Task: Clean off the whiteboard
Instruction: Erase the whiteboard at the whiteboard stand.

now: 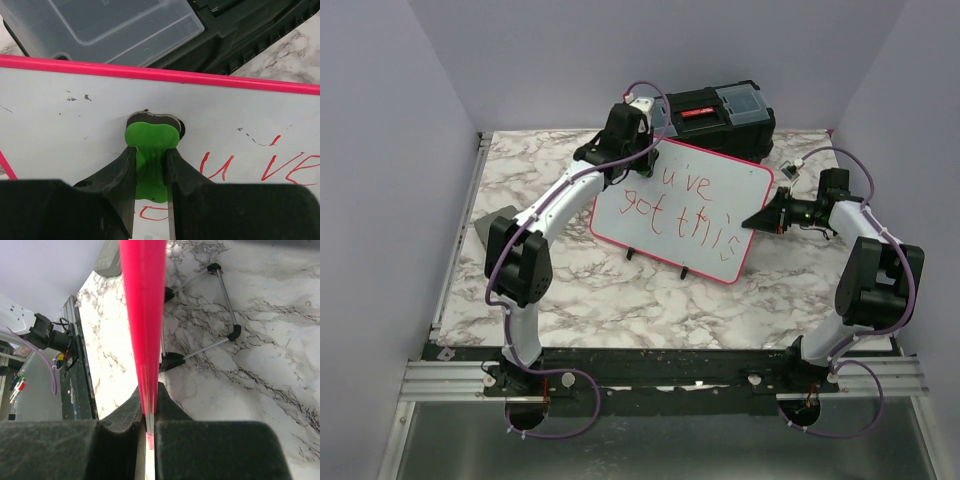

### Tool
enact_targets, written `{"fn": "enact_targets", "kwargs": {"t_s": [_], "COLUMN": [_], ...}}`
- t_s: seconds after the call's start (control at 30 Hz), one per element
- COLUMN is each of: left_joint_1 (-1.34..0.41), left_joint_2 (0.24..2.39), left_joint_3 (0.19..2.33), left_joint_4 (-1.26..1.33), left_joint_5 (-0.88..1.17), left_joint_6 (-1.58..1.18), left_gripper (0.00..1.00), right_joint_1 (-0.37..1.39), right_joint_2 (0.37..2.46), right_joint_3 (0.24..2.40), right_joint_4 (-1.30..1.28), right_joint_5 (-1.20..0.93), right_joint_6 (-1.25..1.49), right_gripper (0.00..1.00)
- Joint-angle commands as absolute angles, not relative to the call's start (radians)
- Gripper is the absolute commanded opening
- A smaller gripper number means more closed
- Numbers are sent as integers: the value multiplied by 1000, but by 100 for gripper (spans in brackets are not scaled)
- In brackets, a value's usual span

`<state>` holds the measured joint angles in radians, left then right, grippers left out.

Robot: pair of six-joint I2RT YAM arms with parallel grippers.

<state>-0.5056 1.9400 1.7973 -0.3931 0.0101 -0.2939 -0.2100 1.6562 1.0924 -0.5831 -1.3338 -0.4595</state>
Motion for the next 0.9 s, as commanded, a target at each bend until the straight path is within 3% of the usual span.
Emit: {"fn": "enact_targets", "kwargs": {"t_s": [0.0, 0.5, 0.67, 0.87], "left_joint_1": [-531, -607, -589, -583], "left_joint_2": [1981, 1870, 1850, 1901], "left_joint_3": [1800, 1429, 1488, 1724], "left_joint_4": [-404, -237, -255, -335], "left_joint_5": [-6, -29, -28, 0], "left_joint_6": [-262, -287, -288, -296], "left_gripper": [0, 0, 0, 0], "right_joint_1": [-204, -203, -203, -203], "right_joint_2": [1649, 1655, 1657, 1651], "right_joint_3": [1121, 1126, 1131, 1130], "right_joint_4": [-575, -592, -606, -606], "right_joint_5": [-1357, -1361, -1364, -1364], "right_joint_6": [-539, -555, -564, -563], "right_gripper": [1, 1, 1, 1]}}
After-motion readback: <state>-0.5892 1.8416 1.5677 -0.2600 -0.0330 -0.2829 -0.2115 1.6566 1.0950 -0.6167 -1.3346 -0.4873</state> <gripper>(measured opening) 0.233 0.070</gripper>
